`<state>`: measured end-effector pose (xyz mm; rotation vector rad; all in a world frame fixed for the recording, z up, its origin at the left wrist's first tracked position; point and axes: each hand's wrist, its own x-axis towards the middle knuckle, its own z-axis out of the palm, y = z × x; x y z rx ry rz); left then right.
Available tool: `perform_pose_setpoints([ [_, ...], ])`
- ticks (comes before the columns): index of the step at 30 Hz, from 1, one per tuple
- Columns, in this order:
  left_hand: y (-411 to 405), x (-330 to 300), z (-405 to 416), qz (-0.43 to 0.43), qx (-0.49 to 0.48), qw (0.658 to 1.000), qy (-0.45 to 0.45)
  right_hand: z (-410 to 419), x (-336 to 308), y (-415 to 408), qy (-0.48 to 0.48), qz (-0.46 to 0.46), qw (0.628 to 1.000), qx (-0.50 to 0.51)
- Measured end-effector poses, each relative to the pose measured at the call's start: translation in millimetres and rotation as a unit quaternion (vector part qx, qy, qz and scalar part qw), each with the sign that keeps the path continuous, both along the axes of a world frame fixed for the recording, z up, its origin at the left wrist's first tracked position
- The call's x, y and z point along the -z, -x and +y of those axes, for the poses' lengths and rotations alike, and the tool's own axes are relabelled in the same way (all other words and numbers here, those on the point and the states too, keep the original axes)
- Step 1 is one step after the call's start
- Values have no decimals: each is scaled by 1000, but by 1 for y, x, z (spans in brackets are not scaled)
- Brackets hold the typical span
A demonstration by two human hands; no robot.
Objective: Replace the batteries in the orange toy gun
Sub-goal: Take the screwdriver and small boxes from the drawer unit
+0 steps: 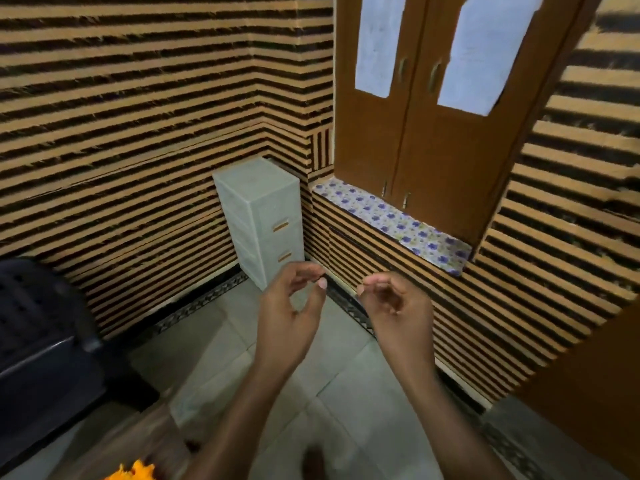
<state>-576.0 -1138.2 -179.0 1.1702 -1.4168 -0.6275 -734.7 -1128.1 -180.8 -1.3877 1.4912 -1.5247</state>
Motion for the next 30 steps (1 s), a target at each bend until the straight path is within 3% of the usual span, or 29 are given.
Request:
perform_pose_setpoints([
  [8, -33, 36, -206, -28, -49, 998, 11, -226, 32, -26, 1, 19, 999, -35],
  [19, -114, 56, -476, -111, -107, 987, -46, -517, 60, -87, -62, 53, 992, -93],
  [25, -155, 108, -624, -194, -142, 966, -95, -674, 127, -120, -84, 108, 979, -154],
  [30, -185, 160, -725, -253, -156, 936, -188, -784, 199, -151, -107, 152, 958, -217],
])
